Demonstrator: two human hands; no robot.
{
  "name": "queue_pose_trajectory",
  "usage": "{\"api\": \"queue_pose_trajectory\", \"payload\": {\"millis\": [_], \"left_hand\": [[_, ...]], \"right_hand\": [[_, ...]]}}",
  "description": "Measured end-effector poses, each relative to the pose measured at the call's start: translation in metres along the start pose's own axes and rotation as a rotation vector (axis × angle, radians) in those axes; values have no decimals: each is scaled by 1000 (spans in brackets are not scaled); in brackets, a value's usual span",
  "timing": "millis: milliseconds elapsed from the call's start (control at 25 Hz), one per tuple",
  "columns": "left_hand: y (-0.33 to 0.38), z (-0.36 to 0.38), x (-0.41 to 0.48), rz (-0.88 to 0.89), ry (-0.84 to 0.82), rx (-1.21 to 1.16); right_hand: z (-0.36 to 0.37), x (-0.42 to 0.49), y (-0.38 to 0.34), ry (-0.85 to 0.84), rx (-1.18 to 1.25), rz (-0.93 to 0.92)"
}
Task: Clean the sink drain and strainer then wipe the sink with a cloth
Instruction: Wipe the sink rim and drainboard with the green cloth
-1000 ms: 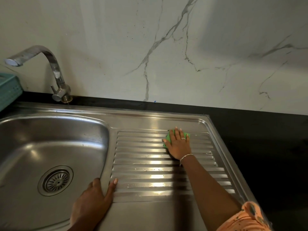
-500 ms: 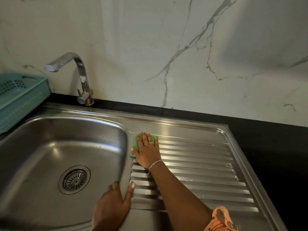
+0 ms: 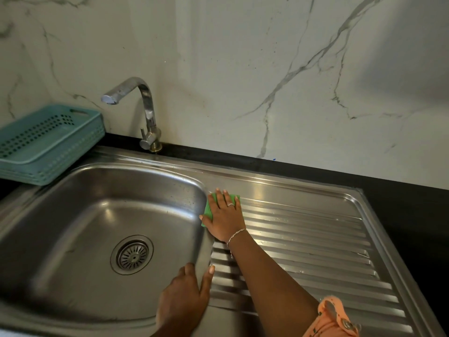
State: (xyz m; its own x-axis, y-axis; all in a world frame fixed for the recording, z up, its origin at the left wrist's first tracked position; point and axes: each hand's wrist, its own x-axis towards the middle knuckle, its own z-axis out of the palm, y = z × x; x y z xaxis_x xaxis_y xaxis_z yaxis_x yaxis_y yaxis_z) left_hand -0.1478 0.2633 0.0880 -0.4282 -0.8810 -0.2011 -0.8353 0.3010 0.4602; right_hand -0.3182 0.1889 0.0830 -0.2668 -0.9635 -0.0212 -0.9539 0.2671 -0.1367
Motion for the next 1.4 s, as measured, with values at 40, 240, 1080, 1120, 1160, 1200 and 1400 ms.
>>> {"api": "queue_pose_trajectory", "payload": {"millis": [40, 240, 1080, 1120, 1160, 1200, 1400], "left_hand": [[0, 0, 0, 0, 1, 0], [-1, 0, 0, -5, 3, 13], [1, -1, -6, -10, 94, 108], [2, 0, -6, -2, 109, 149], [4, 1, -6, 6, 119, 175], [5, 2, -6, 10, 120, 183], [5, 3, 0, -88, 86, 102]], "right_hand": [[-1, 4, -1, -4, -6, -4], [-1, 17, -5, -10, -34, -18], [-25, -47, 157, -6, -18, 143], [-27, -53, 169, -8, -17, 165], [-29, -59, 180, -9, -19, 184], [-30, -65, 192, -6, -26, 202], [-36, -97, 257, 34, -57, 300]]}}
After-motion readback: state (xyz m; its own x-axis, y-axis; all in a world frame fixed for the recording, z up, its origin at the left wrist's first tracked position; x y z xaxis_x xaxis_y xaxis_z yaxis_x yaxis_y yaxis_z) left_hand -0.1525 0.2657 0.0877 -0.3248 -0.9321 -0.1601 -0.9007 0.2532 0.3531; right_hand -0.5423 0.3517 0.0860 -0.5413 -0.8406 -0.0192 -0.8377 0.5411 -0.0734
